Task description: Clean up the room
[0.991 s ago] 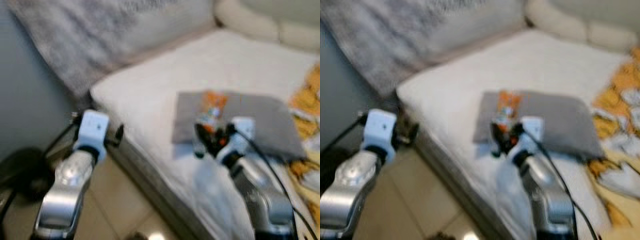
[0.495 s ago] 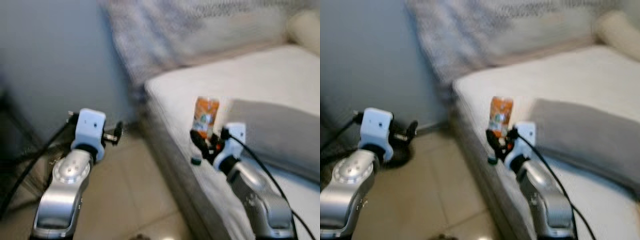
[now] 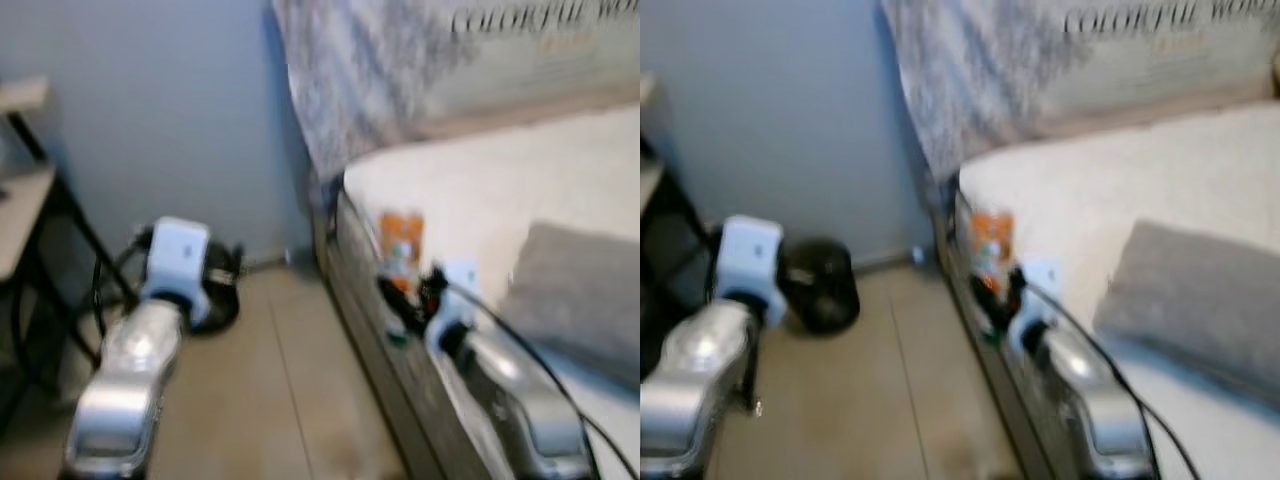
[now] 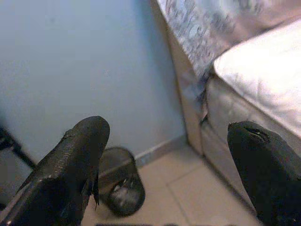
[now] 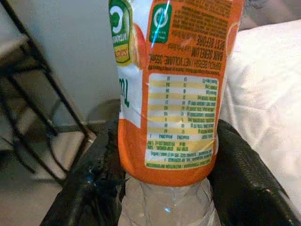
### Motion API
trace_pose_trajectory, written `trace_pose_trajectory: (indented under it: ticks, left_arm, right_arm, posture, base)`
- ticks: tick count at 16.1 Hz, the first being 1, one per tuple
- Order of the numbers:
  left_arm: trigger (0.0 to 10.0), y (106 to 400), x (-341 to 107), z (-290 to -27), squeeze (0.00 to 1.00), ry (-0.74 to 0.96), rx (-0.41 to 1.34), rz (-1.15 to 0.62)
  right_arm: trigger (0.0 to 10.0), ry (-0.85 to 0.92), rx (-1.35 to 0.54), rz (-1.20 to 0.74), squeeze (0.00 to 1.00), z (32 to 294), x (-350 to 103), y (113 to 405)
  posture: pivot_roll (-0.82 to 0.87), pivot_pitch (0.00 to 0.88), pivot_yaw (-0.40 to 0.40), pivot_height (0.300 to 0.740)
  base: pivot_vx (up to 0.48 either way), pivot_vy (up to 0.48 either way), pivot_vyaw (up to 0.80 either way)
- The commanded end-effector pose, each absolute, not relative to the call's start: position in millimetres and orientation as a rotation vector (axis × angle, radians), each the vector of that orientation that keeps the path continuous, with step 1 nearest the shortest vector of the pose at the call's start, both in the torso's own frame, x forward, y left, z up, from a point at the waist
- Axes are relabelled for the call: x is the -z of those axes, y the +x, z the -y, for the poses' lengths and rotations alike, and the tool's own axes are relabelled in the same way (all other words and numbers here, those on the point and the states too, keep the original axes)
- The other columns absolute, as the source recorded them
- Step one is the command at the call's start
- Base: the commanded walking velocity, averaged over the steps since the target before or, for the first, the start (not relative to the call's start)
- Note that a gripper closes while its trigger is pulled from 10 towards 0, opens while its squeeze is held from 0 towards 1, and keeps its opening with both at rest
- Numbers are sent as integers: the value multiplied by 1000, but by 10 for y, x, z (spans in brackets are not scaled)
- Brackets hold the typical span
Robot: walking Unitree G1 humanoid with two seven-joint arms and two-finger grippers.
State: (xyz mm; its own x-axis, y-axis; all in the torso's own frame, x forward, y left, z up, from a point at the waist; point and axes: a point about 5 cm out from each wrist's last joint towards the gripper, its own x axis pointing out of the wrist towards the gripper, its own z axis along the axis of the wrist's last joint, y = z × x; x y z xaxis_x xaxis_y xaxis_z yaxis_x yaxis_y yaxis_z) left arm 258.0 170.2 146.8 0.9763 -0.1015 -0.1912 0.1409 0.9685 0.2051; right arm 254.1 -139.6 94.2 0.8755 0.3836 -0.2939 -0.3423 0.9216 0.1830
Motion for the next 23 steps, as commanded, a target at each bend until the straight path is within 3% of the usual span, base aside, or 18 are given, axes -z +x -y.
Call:
trace_pose_trajectory:
  ticks: [1, 5, 10, 17, 23]
  left_arm:
    - [10000, 2581, -1504, -1777, 0, 234, 102, -173]
    - [10000, 2600, -1510, -1785, 0, 240, 103, -170]
    - [10000, 2608, -1511, -1778, 0, 245, 104, -169]
    - [10000, 2592, -1459, -1767, 0, 252, 118, -191]
    - [10000, 2606, -1440, -1760, 0, 249, 122, -198]
  right_arm:
    - [10000, 113, -403, -309, 0, 1314, -994, 2576]
    - [10000, -93, -363, -343, 0, 1291, -916, 2619]
    - [10000, 53, -376, -295, 0, 1328, -990, 2630]
    - [10000, -12, -464, -323, 0, 1269, -952, 2584]
    - [10000, -43, -533, -351, 0, 1242, -922, 2554]
  posture:
    - [-28, 0, 52, 740]
    - [-27, 0, 54, 740]
    - [-26, 0, 52, 740]
    - [-32, 0, 59, 740]
    - [-41, 0, 66, 740]
  base:
    - [412, 0, 0]
    - [412, 0, 0]
    - [409, 0, 0]
    - [406, 0, 0]
    - [399, 0, 800]
